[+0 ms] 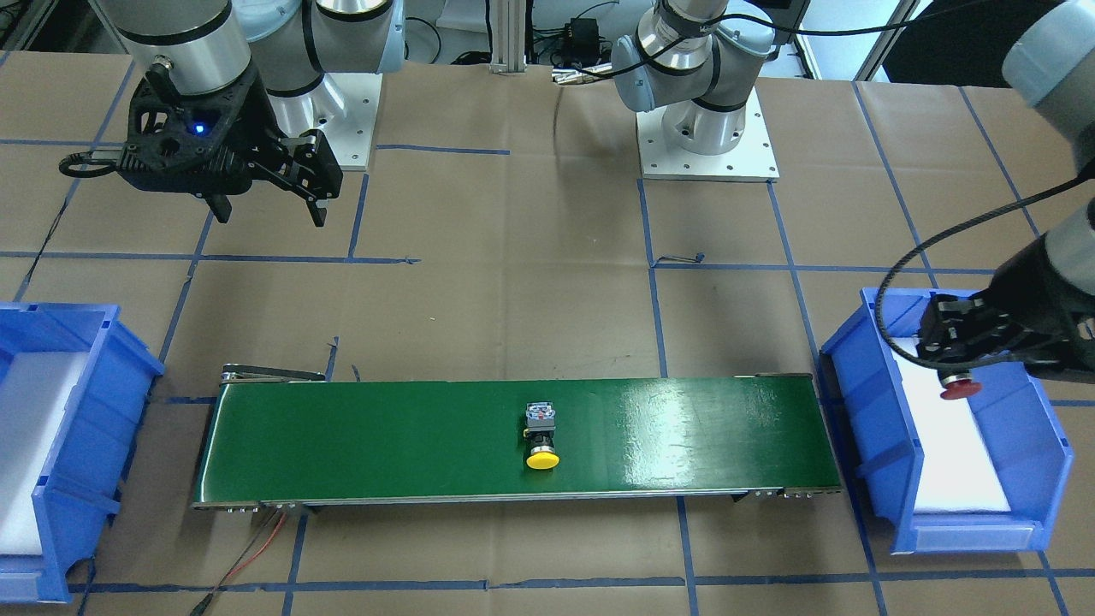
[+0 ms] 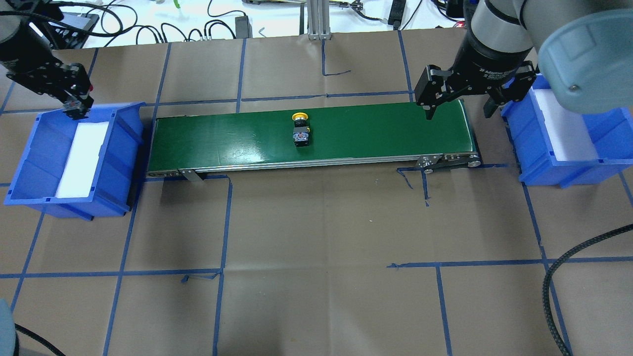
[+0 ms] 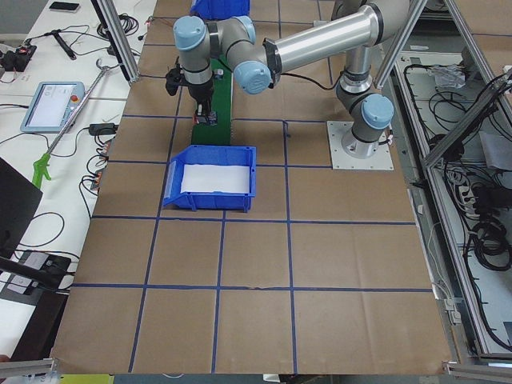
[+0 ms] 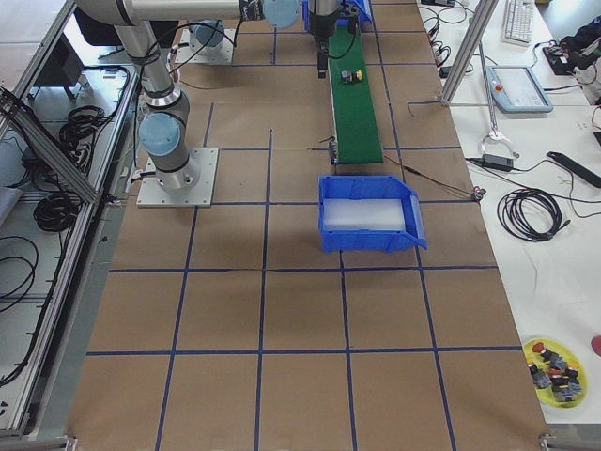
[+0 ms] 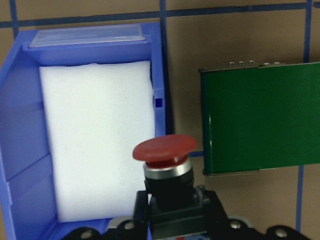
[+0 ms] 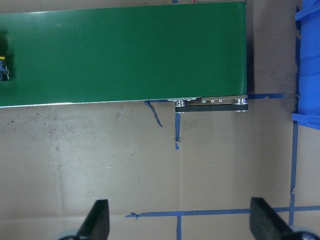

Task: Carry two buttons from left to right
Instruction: 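Place the red button on the conveyor behind the yellow one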

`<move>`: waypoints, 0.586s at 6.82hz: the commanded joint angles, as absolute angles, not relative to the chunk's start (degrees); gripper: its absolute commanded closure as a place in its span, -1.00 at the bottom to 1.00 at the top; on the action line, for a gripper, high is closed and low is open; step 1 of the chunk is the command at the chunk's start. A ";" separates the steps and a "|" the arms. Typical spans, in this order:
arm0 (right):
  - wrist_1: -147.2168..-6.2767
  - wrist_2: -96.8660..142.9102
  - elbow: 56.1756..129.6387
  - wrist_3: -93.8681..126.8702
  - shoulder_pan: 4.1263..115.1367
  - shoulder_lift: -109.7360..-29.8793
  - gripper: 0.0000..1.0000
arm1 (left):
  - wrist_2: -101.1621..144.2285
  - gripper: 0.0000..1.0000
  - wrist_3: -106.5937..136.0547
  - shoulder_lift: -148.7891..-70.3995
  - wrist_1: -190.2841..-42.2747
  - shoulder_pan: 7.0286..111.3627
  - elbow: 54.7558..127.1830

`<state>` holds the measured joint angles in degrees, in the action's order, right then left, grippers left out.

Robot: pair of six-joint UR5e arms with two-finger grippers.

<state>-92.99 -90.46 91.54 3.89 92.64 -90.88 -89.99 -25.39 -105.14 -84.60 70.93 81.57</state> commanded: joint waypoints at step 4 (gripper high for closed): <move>-94.83 -91.05 91.67 3.96 92.72 -89.91 -1.00 | -90.26 0.99 -20.56 -106.87 -70.39 79.28 94.17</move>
<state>-94.22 -90.96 91.61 3.92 92.67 -90.19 -90.17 -20.11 -106.63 -77.90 79.11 89.01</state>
